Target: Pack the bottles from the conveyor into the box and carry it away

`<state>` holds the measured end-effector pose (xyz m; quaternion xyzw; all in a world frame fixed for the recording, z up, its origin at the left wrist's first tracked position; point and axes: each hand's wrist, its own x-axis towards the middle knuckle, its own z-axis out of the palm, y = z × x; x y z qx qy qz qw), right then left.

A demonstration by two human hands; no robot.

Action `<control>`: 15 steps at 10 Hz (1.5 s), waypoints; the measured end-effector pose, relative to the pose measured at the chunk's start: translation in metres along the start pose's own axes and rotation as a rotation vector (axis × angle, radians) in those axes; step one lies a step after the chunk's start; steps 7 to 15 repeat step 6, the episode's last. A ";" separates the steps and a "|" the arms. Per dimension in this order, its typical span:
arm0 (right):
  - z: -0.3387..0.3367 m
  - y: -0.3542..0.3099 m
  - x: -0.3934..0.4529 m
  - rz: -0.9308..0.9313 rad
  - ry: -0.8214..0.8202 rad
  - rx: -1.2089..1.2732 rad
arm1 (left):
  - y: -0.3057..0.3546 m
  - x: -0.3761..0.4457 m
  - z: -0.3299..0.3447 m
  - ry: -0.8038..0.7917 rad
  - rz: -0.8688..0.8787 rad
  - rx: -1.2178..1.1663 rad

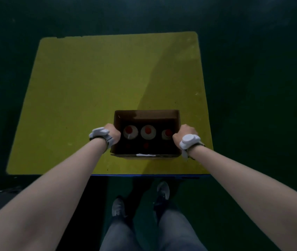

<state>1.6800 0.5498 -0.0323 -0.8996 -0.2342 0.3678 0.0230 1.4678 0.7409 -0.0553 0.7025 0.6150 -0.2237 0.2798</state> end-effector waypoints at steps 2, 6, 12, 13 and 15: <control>0.014 0.008 0.002 -0.030 -0.014 -0.018 | -0.008 -0.011 0.011 0.062 0.027 0.010; -0.041 -0.016 -0.044 -0.131 -0.031 0.000 | -0.036 -0.084 -0.020 0.153 0.077 -0.094; -0.041 -0.016 -0.044 -0.131 -0.031 0.000 | -0.036 -0.084 -0.020 0.153 0.077 -0.094; -0.041 -0.016 -0.044 -0.131 -0.031 0.000 | -0.036 -0.084 -0.020 0.153 0.077 -0.094; -0.041 -0.016 -0.044 -0.131 -0.031 0.000 | -0.036 -0.084 -0.020 0.153 0.077 -0.094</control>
